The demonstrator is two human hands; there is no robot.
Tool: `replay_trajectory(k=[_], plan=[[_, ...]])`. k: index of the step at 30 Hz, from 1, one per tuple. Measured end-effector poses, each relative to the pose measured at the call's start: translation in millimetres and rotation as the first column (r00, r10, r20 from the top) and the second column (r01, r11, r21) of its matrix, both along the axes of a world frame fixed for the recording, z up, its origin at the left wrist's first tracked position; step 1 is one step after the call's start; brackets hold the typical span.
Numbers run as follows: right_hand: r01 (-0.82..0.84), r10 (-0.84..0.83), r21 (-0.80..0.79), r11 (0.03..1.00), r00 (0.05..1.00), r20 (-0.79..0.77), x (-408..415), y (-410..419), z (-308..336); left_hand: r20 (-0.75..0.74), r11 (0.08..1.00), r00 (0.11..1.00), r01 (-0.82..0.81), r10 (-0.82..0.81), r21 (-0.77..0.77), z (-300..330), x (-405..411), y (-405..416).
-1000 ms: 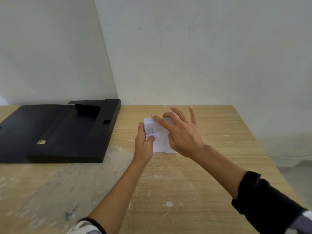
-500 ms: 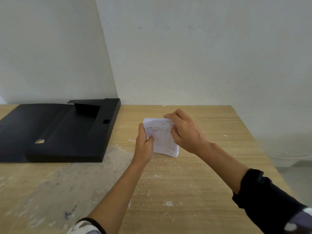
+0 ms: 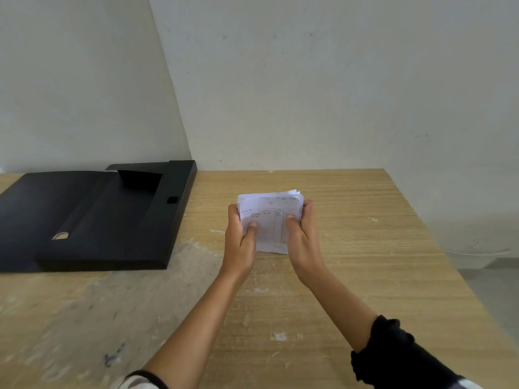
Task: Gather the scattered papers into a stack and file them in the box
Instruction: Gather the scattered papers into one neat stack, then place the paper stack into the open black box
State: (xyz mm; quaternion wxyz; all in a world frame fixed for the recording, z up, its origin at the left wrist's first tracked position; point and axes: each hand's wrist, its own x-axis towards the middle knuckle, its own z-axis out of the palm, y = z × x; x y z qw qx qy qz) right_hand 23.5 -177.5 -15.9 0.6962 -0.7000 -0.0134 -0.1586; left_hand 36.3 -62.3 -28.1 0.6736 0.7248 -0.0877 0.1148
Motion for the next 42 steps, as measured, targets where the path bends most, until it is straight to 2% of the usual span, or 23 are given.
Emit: replay_trajectory(k=[7,11,17,24,29,33,35,39,42], plan=[[-0.023,0.022,0.006,1.000,0.995,0.097,3,5,-11,0.015,0.999,1.000,0.004,-0.003,-0.033,-2,-1,-5],[0.035,-0.036,0.011,0.999,0.998,0.055,12,3,-13,0.014,0.999,0.999,-0.042,0.042,-0.030,-4,2,-5],[0.070,-0.075,-0.103,0.992,0.996,-0.041,12,5,-32,0.002,0.989,0.995,-0.096,0.096,0.116,-16,5,-7],[0.069,-0.083,-0.106,0.992,0.986,-0.143,23,15,-8,-0.062,0.966,0.988,-0.127,0.144,0.227,0,16,8],[-0.035,0.033,0.000,0.999,0.954,-0.298,33,64,19,-0.230,0.982,0.962,-0.116,0.149,0.152,29,20,62],[-0.085,0.083,0.011,0.996,0.929,-0.361,48,120,36,-0.401,0.996,0.913,-0.049,0.074,0.073,49,24,132],[-0.104,0.117,0.053,0.993,0.902,-0.415,57,149,40,-0.421,0.998,0.905,-0.038,0.057,0.053,57,29,171],[-0.165,0.205,0.124,0.978,0.863,-0.461,77,202,41,-0.441,0.992,0.891,-0.065,0.108,0.111,64,43,243],[-0.201,0.198,0.042,0.979,0.866,-0.459,92,233,37,-0.487,0.978,0.848,-0.176,0.208,0.111,62,59,283]])
